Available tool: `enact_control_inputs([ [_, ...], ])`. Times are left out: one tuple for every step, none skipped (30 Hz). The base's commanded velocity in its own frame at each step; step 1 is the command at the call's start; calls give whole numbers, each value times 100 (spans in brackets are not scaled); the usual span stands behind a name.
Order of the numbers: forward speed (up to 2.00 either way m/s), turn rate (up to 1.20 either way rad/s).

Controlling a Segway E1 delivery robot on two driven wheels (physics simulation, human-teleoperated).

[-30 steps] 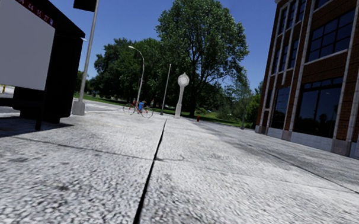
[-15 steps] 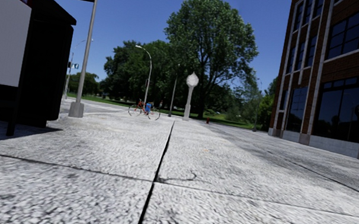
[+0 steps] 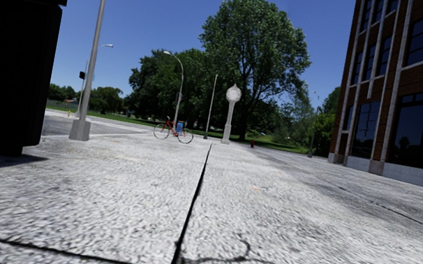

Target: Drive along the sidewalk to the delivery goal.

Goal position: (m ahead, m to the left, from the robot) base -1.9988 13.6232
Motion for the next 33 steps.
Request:
enact_control_inputs([
  [200, 0],
  [200, 0],
  [200, 0],
  [200, 0],
  [200, 0],
  [200, 0],
  [200, 0],
  [200, 0],
  [200, 0],
  [200, 0],
  [200, 0],
  [200, 0],
  [200, 0],
  [200, 0],
  [200, 0],
  [200, 0],
  [200, 0],
  [200, 0],
  [200, 0],
  [200, 0],
  [200, 0],
  [200, 0],
  [200, 0],
  [200, 0],
  [200, 0],
  [200, 0],
  [200, 0],
  [200, 0],
  [200, 0],
  [200, 0],
  [200, 0],
  [200, 0],
  [200, 0],
])
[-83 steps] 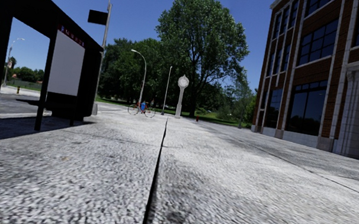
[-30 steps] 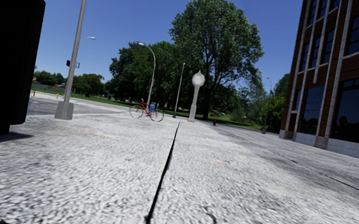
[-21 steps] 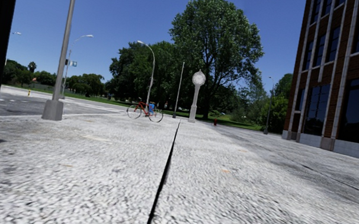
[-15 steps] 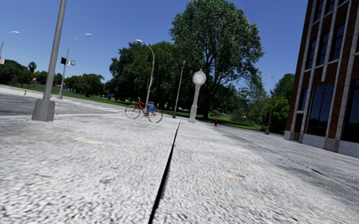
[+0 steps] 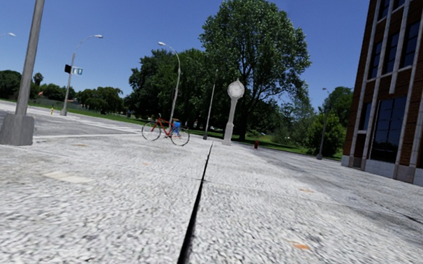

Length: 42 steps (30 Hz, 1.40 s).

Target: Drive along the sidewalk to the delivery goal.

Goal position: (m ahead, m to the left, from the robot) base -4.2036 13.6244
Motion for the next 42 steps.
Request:
enact_control_inputs([
  [200, 0],
  [200, 0],
  [200, 0],
  [200, 0],
  [200, 0],
  [200, 0],
  [200, 0],
  [200, 0],
  [200, 0],
  [200, 0],
  [200, 0],
  [200, 0],
  [200, 0],
  [200, 0],
  [200, 0],
  [200, 0],
  [200, 0],
  [200, 0],
  [200, 0],
  [200, 0],
  [200, 0],
  [200, 0],
  [200, 0],
  [200, 0],
  [200, 0],
  [200, 0],
  [200, 0],
  [200, 0],
  [200, 0],
  [200, 0],
  [200, 0],
  [200, 0],
  [200, 0],
  [200, 0],
  [200, 0],
  [200, 0],
  [200, 0],
  [200, 0],
  [200, 0],
  [200, 0],
  [200, 0],
  [200, 0],
])
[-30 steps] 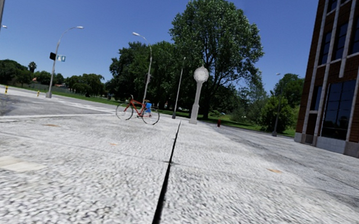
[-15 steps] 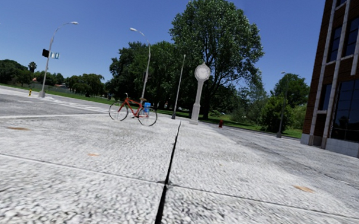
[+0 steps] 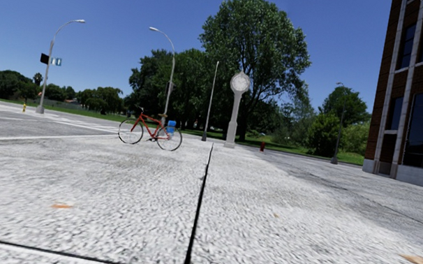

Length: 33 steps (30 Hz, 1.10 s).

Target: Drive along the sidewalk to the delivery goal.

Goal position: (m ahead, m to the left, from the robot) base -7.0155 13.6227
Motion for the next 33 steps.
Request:
enact_control_inputs([
  [200, 0],
  [200, 0],
  [200, 0],
  [200, 0],
  [200, 0],
  [200, 0],
  [200, 0],
  [200, 0],
  [200, 0],
  [200, 0],
  [200, 0],
  [200, 0],
  [200, 0],
  [200, 0],
  [200, 0],
  [200, 0],
  [200, 0],
  [200, 0],
  [200, 0],
  [200, 0],
  [200, 0],
  [200, 0],
  [200, 0],
  [200, 0],
  [200, 0],
  [200, 0],
  [200, 0],
  [200, 0],
  [200, 0],
  [200, 0],
  [200, 0],
  [200, 0],
  [200, 0],
])
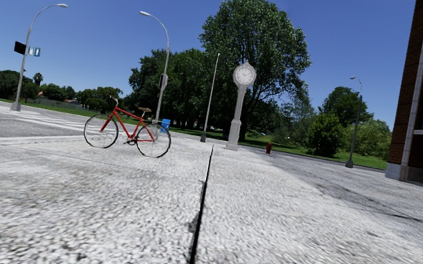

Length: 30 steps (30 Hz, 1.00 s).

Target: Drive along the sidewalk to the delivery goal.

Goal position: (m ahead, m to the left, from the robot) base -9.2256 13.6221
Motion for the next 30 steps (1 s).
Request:
enact_control_inputs([
  [200, 0],
  [200, 0],
  [200, 0],
  [200, 0],
  [200, 0],
  [200, 0],
  [200, 0],
  [200, 0],
  [200, 0],
  [200, 0],
  [200, 0],
  [200, 0],
  [200, 0],
  [200, 0],
  [200, 0],
  [200, 0],
  [200, 0],
  [200, 0],
  [200, 0],
  [200, 0],
  [200, 0],
  [200, 0],
  [200, 0],
  [200, 0],
  [200, 0],
  [200, 0],
  [200, 0],
  [200, 0],
  [200, 0],
  [200, 0],
])
